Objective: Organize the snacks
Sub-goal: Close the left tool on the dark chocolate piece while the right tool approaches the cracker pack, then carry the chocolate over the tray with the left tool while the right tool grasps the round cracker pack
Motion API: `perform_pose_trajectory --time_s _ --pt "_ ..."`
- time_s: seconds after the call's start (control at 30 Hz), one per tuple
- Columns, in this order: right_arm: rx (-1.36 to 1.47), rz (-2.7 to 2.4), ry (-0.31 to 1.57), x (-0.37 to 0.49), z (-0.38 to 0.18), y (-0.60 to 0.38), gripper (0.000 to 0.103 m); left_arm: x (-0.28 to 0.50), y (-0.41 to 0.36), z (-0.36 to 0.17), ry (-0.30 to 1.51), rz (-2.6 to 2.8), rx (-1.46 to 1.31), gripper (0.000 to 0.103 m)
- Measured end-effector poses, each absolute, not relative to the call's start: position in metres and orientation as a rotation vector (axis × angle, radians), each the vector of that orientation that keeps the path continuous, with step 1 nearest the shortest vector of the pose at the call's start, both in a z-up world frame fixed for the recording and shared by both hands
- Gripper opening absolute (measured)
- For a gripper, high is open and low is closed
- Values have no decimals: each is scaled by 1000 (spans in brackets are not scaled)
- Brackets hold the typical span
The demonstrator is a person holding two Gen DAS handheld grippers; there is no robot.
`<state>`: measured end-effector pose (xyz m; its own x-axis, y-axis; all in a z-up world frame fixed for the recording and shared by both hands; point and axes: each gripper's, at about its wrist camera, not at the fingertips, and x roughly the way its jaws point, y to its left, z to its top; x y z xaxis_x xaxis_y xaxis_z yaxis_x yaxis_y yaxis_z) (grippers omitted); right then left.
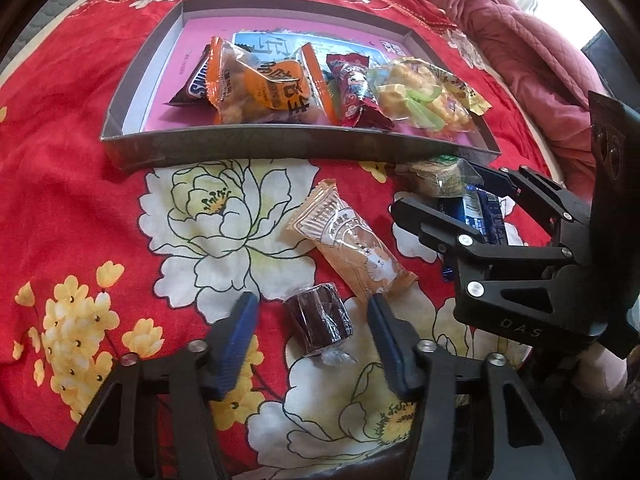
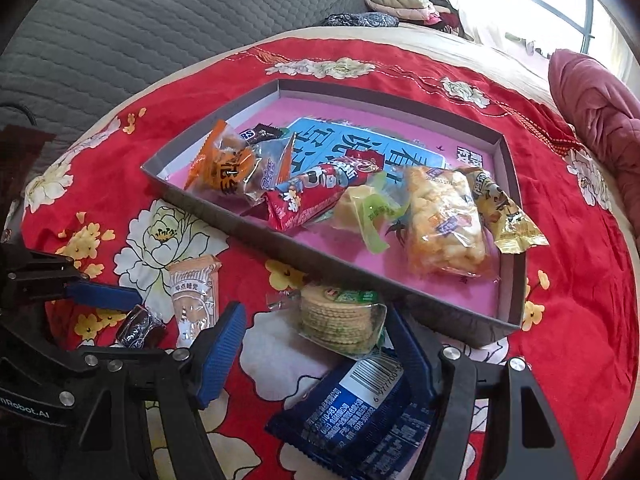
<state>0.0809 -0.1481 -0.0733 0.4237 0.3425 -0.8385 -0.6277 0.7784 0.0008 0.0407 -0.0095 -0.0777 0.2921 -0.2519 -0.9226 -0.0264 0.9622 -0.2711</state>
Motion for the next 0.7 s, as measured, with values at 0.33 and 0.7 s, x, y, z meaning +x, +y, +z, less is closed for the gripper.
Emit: perform_pose_trajectory --time_s 0.33,0.7 --pt "-146 603 990 94 -69 -169 56 44 -15 -81 1274 -158 -237 34" --pt "-100 642 977 84 -54 -176 51 37 -6 -72 1260 -177 -266 34"
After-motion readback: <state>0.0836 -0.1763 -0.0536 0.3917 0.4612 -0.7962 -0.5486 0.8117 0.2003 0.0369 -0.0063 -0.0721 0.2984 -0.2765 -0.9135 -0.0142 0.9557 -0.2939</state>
